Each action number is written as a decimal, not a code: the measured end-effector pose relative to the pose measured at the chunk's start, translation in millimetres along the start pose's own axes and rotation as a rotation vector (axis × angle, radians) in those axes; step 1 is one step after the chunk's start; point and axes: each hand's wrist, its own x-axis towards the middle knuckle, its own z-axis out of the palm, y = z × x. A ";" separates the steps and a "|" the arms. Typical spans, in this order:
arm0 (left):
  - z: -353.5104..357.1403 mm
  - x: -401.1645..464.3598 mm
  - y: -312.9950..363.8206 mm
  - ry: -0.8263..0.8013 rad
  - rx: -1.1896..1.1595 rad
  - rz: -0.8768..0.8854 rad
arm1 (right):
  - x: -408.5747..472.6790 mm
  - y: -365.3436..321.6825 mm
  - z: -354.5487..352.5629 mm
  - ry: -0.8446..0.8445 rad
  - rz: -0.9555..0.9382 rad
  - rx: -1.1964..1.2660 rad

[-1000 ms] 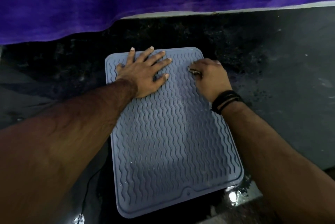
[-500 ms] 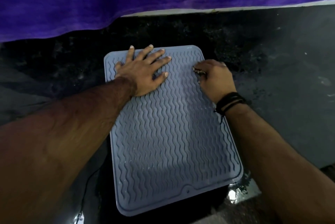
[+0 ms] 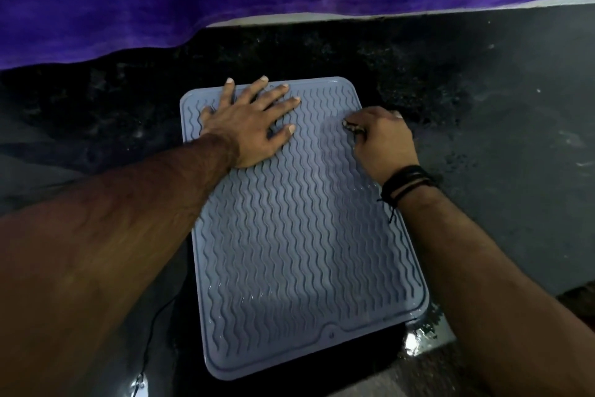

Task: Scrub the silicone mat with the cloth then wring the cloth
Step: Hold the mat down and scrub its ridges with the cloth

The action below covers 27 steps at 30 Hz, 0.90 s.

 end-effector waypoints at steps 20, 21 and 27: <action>-3.2 -1.7 2.1 -0.001 0.012 0.017 | -61.1 -9.4 -2.2 -0.008 -0.032 0.011; -2.6 -1.7 1.9 0.003 0.008 0.013 | -65.2 -8.7 -3.8 -0.015 -0.024 0.017; -0.7 -0.1 0.5 0.007 0.004 -0.001 | -38.7 -21.0 1.1 0.047 -0.028 0.049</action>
